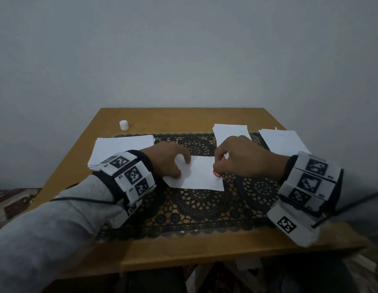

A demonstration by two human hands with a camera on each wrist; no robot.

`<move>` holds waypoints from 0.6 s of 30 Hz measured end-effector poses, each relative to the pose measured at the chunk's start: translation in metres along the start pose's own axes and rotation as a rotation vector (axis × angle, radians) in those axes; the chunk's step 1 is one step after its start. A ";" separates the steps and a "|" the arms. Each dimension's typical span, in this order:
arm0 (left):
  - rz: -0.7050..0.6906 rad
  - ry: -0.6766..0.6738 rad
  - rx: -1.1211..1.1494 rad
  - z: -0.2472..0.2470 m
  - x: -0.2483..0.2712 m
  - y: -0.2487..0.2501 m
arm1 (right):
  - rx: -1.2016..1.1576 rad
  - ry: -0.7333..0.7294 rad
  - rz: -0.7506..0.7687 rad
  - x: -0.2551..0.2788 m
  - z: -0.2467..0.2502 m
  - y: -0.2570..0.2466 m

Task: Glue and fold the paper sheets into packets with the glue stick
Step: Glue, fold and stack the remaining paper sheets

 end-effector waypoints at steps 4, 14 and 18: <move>-0.002 0.016 -0.008 0.001 0.001 0.000 | 0.009 -0.039 0.031 0.009 -0.004 -0.004; 0.014 0.054 -0.055 0.000 0.000 -0.002 | -0.225 -0.491 -0.032 0.021 0.033 0.020; 0.014 0.053 -0.063 0.000 0.000 -0.003 | -0.620 -0.368 0.003 0.010 0.052 0.018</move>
Point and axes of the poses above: each hand's wrist, its own x-axis away from the middle knuckle, its own z-axis out of the back of the hand, y = z × x, the point moved 5 cm from there along -x, towards the middle knuckle, and after that the axes turned 7 degrees about y, right-handed, at the moved point
